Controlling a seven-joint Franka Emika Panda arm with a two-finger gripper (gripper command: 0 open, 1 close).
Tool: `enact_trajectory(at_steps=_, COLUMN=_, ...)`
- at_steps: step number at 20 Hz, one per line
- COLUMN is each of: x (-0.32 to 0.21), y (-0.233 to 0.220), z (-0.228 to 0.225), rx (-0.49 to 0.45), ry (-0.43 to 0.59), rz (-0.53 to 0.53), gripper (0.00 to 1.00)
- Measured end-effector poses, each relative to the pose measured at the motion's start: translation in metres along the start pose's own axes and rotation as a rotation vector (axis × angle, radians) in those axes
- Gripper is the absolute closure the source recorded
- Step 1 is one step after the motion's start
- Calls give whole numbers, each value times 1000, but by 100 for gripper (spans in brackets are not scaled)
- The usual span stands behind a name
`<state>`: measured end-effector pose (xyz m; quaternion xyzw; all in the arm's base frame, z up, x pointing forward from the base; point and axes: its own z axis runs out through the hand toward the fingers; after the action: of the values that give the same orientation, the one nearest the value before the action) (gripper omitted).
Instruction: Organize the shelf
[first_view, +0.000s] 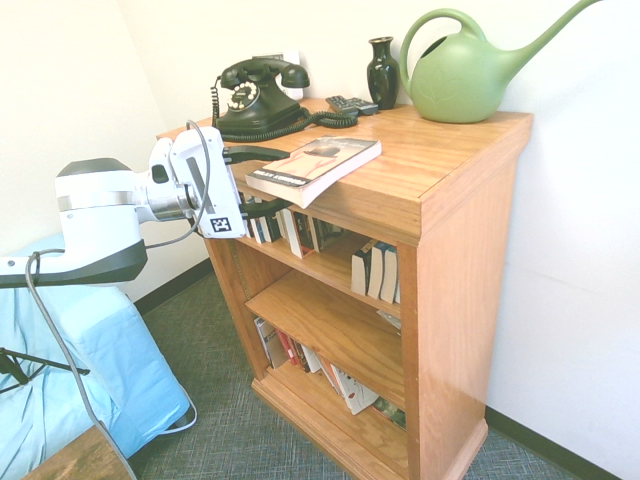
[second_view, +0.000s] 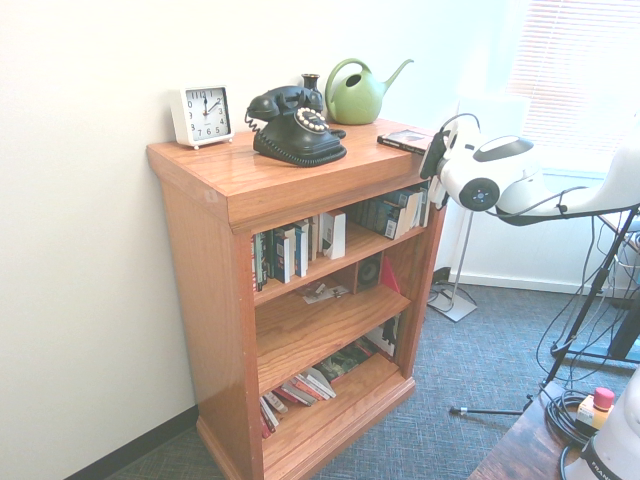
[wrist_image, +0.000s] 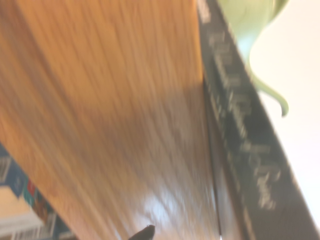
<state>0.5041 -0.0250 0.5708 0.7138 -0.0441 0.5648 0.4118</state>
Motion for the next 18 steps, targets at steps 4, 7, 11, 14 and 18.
enact_trajectory(at_steps=4, x=0, y=5, z=3, rx=49, ry=26, rz=4, gripper=0)
enact_trajectory(at_steps=7, x=-9, y=17, z=12, rx=68, ry=34, rz=7, gripper=0)
enact_trajectory(at_steps=11, x=-14, y=27, z=22, rx=99, ry=62, rz=15, gripper=100)
enact_trajectory(at_steps=14, x=-10, y=25, z=27, rx=98, ry=75, rz=17, gripper=100)
enact_trajectory(at_steps=18, x=-8, y=20, z=29, rx=104, ry=78, rz=13, gripper=100)
